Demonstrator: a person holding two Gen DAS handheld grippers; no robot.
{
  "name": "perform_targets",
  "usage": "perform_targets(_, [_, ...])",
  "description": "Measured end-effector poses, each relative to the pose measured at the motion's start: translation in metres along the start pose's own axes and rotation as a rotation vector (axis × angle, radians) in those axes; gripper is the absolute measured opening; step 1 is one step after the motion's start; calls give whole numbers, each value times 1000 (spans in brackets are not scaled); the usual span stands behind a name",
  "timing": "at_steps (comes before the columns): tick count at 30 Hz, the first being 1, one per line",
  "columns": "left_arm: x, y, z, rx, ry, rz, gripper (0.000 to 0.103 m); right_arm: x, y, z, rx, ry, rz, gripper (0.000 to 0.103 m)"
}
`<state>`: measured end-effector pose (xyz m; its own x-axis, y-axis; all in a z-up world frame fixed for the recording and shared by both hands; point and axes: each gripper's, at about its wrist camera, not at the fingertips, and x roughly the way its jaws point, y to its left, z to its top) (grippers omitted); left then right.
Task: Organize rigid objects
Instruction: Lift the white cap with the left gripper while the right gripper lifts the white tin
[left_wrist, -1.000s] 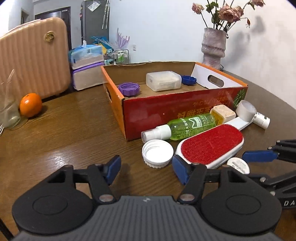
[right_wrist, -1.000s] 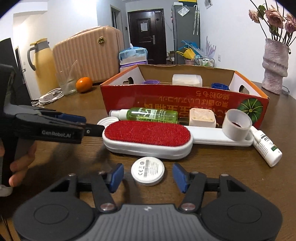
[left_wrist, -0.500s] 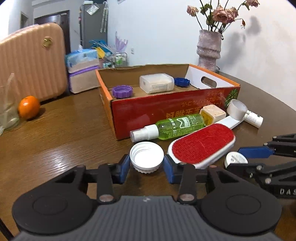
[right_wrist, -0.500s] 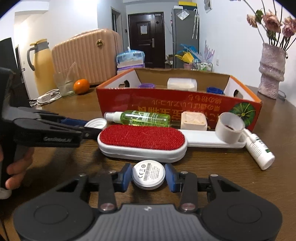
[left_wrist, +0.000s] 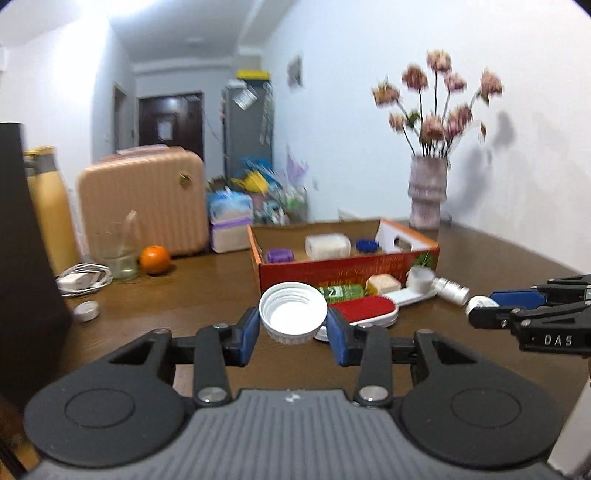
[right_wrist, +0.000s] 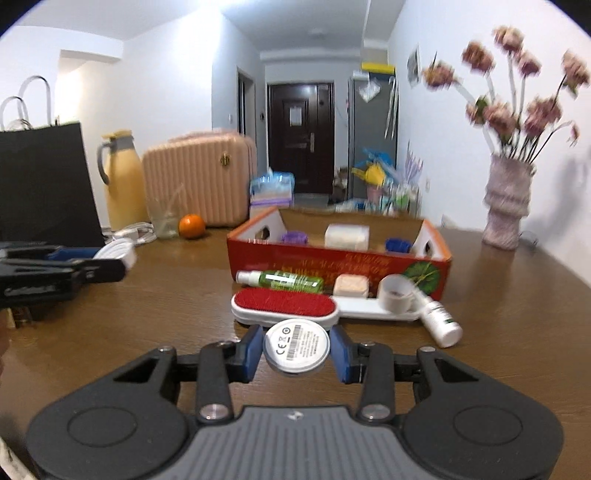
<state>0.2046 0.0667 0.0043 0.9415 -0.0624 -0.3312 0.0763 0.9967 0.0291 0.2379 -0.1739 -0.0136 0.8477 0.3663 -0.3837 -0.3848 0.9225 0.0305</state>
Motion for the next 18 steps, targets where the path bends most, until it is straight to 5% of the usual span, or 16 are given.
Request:
perform_targets(4, [-50,-21,-15,-23,-71,57,40,-49,-1,-10,-3,-103,-27,39])
perform_targets(10, [-104,-49,-27,-38,-146,48,40,-104,9,-34,12,-204,-67,39])
perform_targets(18, [-135,-68,-20,3,-238,55,40,-145,18,-43,10,-288,-107,39])
